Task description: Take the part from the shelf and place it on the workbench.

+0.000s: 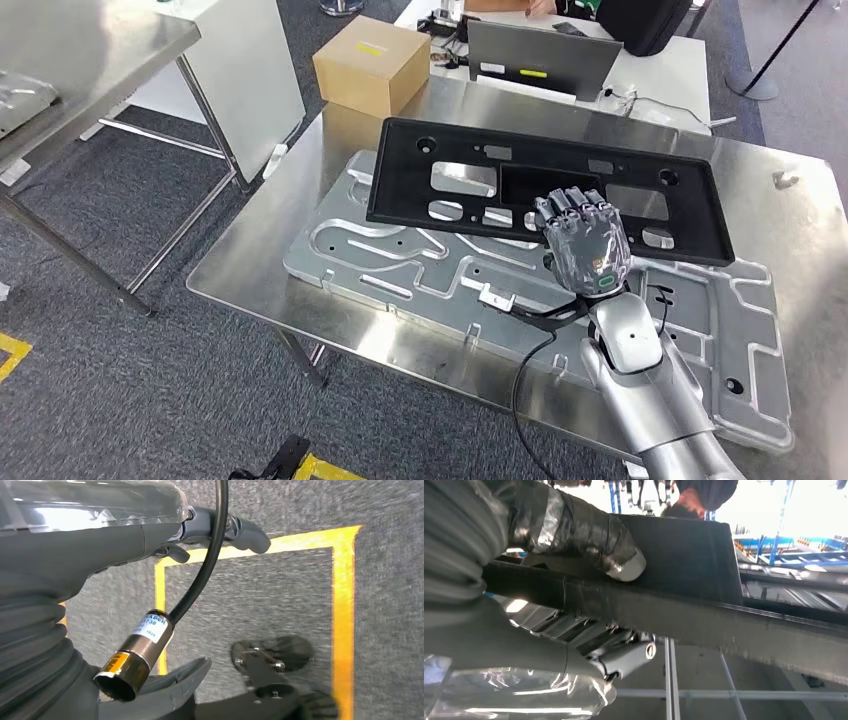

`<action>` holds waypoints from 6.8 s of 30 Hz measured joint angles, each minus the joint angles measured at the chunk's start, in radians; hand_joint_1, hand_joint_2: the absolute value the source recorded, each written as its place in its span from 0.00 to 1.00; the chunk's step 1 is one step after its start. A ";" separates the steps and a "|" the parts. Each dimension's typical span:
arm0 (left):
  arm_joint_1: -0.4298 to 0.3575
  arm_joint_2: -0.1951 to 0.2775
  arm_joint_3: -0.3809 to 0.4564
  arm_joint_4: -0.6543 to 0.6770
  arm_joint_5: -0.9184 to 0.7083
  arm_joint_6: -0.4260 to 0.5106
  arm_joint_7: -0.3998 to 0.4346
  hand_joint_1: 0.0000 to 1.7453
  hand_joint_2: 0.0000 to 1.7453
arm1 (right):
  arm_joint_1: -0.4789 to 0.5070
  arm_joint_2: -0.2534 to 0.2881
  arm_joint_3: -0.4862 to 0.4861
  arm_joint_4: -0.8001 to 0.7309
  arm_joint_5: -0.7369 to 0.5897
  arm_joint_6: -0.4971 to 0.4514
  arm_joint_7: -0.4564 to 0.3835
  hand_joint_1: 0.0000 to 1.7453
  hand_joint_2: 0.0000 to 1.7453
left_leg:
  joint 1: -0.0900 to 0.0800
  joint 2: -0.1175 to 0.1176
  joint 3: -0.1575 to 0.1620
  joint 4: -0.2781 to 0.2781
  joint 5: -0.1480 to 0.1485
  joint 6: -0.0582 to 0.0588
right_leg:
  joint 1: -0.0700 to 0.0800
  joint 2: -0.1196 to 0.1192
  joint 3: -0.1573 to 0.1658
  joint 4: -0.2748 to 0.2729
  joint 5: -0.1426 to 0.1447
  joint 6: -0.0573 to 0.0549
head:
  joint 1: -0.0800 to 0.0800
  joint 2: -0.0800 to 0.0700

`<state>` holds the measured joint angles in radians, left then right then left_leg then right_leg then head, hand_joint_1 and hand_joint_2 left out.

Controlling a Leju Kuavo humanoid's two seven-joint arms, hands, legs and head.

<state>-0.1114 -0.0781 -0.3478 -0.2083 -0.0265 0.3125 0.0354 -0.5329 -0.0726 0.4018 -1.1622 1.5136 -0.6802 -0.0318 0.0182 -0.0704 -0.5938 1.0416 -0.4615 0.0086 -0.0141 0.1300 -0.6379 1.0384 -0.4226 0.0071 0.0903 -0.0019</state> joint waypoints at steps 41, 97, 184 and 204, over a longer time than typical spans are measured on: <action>0.002 0.004 0.007 0.000 -0.031 0.019 -0.015 0.00 1.00 | 0.002 0.010 -0.021 0.030 0.010 0.000 0.007 0.00 0.00 | -0.010 0.065 -0.010 -0.013 0.017 0.002 | 0.011 -0.102 0.023 -0.010 -0.016 -0.009 | 0.004 0.000; 0.008 0.004 0.021 0.000 -0.014 0.005 -0.029 0.00 0.00 | -0.019 0.008 -0.013 0.076 -0.007 0.000 -0.008 0.00 0.00 | 0.024 0.080 -0.077 0.077 -0.028 -0.041 | -0.025 -0.121 0.017 0.019 -0.029 -0.009 | -0.004 0.000; 0.014 0.013 0.073 0.002 -0.014 0.020 -0.011 0.00 0.00 | 0.368 0.130 -0.565 0.948 -0.918 0.487 0.230 0.00 1.00 | -0.016 0.080 -0.043 -0.031 0.071 0.023 | 0.011 -0.132 0.185 -0.060 -0.118 0.002 | -0.010 0.000; 0.018 0.016 0.082 0.004 -0.014 0.017 -0.019 0.00 0.00 | 0.382 0.138 -0.582 0.956 -0.925 0.465 0.233 0.00 1.00 | -0.015 0.082 0.130 -0.068 -0.066 0.048 | 0.003 -0.138 -0.056 0.056 -0.037 0.025 | -0.011 0.000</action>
<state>-0.0936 -0.0622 -0.2655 -0.2045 -0.0402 0.3290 0.0162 -0.1512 0.0653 -0.1802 -0.2061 0.5890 -0.2156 0.2010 0.0034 0.0113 -0.4636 0.9739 -0.5277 0.0562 -0.0107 -0.0085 -0.6942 1.0940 -0.4592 0.0318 0.0792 -0.0019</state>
